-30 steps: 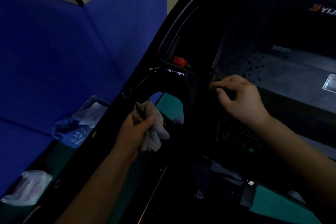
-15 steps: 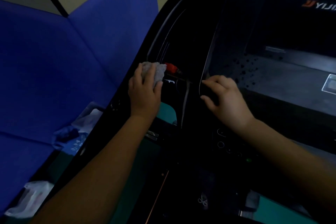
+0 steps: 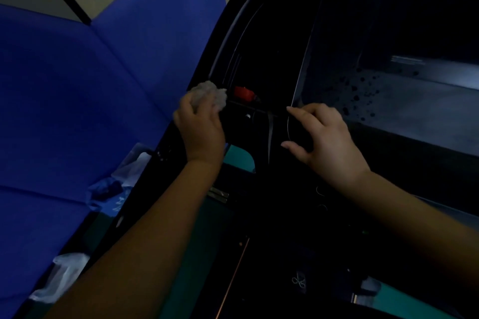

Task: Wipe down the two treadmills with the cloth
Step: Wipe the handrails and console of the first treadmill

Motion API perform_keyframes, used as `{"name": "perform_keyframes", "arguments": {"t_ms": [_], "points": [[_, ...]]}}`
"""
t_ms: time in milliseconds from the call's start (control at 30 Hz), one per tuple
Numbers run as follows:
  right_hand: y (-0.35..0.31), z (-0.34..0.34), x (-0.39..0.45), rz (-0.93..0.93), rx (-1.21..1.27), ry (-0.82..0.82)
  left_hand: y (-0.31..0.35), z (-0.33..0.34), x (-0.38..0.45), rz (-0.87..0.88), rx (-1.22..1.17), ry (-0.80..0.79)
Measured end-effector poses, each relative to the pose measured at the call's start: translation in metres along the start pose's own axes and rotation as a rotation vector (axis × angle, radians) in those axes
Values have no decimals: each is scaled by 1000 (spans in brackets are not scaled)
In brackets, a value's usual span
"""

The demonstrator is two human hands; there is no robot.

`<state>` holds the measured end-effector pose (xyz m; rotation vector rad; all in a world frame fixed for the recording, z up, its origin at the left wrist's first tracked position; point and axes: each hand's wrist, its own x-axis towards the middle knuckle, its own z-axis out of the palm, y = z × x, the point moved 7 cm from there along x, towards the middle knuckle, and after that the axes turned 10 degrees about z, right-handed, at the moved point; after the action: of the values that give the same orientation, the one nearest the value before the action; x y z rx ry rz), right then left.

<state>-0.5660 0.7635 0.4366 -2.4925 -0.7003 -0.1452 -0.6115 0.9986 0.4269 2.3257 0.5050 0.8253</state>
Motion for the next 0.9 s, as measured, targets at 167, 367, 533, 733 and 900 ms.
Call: {"name": "perform_keyframes", "arguments": {"t_ms": [167,367,533,733,900], "points": [[-1,-3,0,-4,4,11,49,30,-52,298,-93,-223],[-1,-3,0,-3,16,10,6,-12,-2,-30,15,12],[-2,-3,0,7,-9,6,48,25,-48,-39,-316,-143],[-7,-3,-2,31,-78,10,25,-47,-20,30,-94,-75],[-23,14,-16,142,-178,18,-50,-112,-27,58,397,-37]]}}
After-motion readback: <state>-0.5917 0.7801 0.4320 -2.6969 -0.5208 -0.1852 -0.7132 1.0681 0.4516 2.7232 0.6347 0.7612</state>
